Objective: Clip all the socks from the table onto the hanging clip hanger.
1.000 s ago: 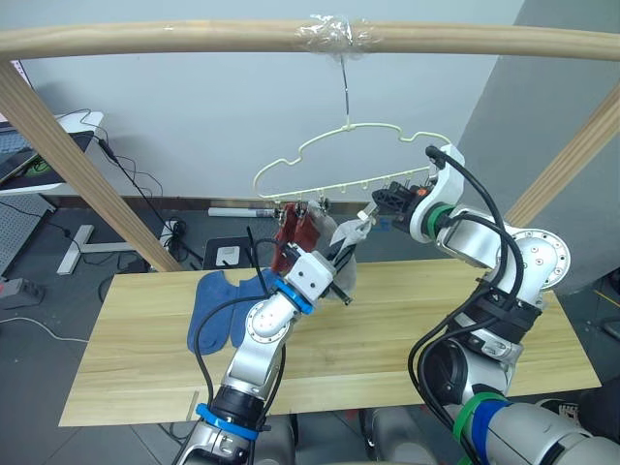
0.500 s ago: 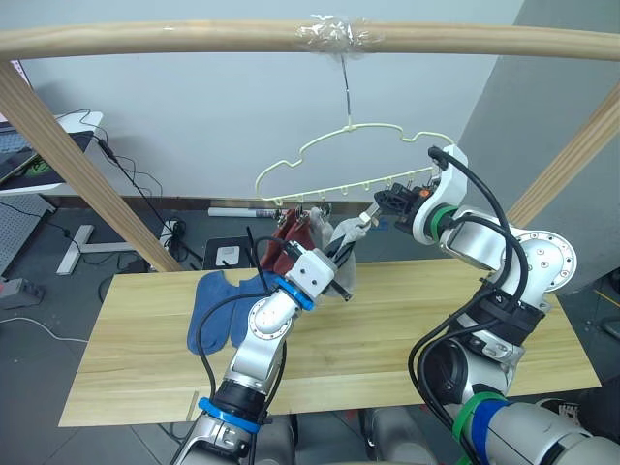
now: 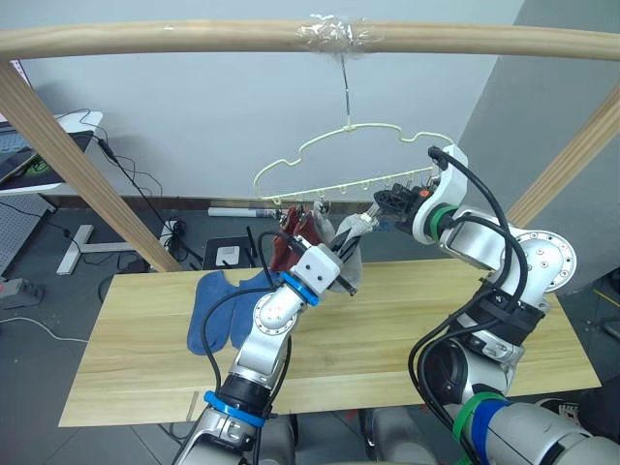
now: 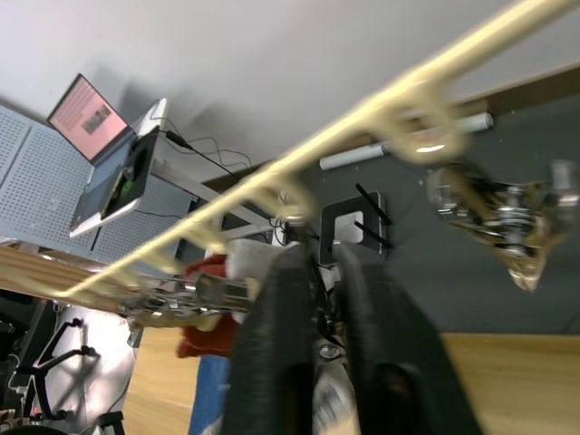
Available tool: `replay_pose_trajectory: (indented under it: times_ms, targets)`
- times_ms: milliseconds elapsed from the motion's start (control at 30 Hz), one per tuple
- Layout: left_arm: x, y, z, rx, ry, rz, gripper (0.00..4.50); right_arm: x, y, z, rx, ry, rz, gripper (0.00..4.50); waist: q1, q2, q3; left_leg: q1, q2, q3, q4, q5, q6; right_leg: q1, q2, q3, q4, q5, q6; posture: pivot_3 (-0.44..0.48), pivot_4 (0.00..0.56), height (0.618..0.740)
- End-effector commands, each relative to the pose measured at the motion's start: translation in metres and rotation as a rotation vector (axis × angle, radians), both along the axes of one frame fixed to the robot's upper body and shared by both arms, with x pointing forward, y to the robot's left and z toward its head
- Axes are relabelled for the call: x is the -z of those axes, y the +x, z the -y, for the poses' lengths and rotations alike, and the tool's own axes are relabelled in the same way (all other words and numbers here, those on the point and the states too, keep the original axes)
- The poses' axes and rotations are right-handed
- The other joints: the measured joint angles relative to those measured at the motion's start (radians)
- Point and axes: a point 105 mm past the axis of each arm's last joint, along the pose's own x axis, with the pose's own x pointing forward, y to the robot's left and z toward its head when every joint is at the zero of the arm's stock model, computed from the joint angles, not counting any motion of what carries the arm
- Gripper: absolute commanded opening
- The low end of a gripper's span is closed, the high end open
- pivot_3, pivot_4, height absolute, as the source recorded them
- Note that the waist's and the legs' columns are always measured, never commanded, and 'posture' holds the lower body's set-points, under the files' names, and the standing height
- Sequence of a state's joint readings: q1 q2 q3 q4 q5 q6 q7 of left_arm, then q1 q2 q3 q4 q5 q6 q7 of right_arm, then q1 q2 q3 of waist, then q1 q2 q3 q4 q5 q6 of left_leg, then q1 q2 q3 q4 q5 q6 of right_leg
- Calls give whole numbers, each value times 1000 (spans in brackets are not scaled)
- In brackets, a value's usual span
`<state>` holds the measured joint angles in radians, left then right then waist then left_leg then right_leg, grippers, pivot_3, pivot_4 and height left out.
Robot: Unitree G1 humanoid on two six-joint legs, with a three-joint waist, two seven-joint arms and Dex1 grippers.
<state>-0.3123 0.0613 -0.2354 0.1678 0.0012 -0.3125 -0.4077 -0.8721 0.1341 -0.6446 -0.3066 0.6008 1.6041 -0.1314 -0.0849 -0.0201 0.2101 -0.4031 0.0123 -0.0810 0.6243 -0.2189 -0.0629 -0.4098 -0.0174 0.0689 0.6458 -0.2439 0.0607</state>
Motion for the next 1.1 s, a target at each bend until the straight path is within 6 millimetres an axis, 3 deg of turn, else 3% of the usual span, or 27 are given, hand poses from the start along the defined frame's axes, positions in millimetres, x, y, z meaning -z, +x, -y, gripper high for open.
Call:
replay_pose_trajectory:
  times_ms: [33,200,233,267,467,667,767,867,933,1033,1100]
  targets:
    - [-13,-4,7,29,-19,53,0,3,-5,-19,-48,47,-16,2022,-2,0,0,0,0,0,0,0,0,0,0,0,0,0,0,-129,182,740]
    - [-12,-6,14,81,-20,16,0,-2,-10,-10,-78,35,44,3815,-6,1,0,-1,0,0,-1,0,0,-2,0,0,0,0,0,-133,181,740]
    - [-11,-7,16,101,-26,-10,537,-5,-14,-7,-99,32,75,4246,-6,1,0,-1,0,0,-1,0,0,-2,0,0,0,0,0,-135,180,740]
    - [-9,-8,19,128,-34,-40,772,-8,-18,-4,-125,28,109,4500,-6,1,0,-2,0,0,-1,0,0,-2,0,0,0,0,0,-135,180,740]
    - [8,-11,22,195,-109,-261,2531,-15,-41,12,-188,-57,235,4500,-17,2,1,-12,0,0,1,0,0,-11,0,0,1,0,1,-157,180,740]
    - [44,-18,-17,133,-74,-502,4309,10,-52,12,-148,-258,336,4500,-47,2,1,-11,1,0,1,0,0,-12,1,0,2,0,1,-138,177,740]
    - [51,-17,-44,33,16,-547,4309,30,-50,18,-65,-312,359,4500,-56,2,1,-11,2,0,1,0,0,-12,2,0,2,0,1,-113,176,740]
    - [44,-13,-75,-145,103,-483,4309,50,-51,20,-64,-504,444,4500,-53,2,1,-11,1,0,2,0,0,-12,2,1,2,0,1,-92,175,740]
    - [37,-16,-86,-154,107,-479,4340,60,-51,19,-36,-509,450,3935,-50,1,1,-11,0,1,3,0,0,-11,1,1,2,0,2,-72,174,740]
    - [20,-27,-90,-57,57,-479,4340,57,-41,29,91,-598,516,2889,-47,1,1,-11,1,0,2,0,0,-12,1,1,2,0,2,-63,170,740]
    - [4,-32,-92,-5,7,-443,4340,52,-37,29,116,-643,575,2889,-38,1,1,-11,1,0,2,0,0,-12,1,1,2,0,2,-58,171,740]
